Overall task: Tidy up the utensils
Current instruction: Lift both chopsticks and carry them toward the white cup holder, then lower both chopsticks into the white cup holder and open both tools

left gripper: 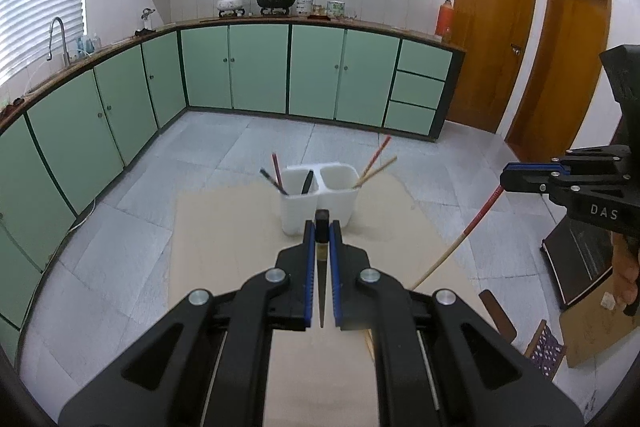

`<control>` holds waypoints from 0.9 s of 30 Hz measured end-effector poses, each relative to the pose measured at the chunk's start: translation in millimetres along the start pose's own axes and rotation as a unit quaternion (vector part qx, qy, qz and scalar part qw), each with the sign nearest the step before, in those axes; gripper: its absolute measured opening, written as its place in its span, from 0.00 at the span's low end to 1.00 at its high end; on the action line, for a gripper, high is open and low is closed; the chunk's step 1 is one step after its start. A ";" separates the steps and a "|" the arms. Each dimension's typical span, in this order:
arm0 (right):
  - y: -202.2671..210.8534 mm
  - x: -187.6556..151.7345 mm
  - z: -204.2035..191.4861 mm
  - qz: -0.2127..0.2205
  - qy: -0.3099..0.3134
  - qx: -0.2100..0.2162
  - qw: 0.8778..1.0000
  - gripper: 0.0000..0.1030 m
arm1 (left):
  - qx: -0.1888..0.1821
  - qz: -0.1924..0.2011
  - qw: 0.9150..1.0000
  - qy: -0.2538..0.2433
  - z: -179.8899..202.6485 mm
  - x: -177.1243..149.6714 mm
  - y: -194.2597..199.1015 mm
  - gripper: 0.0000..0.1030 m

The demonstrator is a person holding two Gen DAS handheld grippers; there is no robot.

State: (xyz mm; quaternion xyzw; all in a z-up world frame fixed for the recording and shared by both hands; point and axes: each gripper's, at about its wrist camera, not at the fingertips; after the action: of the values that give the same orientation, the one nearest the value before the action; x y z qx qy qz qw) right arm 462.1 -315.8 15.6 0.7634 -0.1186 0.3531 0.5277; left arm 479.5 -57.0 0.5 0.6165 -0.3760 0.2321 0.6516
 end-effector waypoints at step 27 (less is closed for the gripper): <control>-29.9 134.2 33.2 0.060 -0.012 -0.037 0.997 0.06 | 0.027 0.082 0.996 0.014 14.3 138.6 -57.0 0.06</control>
State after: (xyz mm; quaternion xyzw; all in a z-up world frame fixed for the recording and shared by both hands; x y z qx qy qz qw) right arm 589.4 -307.1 76.8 0.7391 -0.1836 0.3701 0.5321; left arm 604.7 -100.9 71.6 0.5976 -0.4097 0.3038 0.6187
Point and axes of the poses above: each gripper's, at about its wrist camera, not at the fingertips, and y roughly against the way its jaws point, z to its right, x to its top, and after that the axes turned 11 degrees about x, right-handed
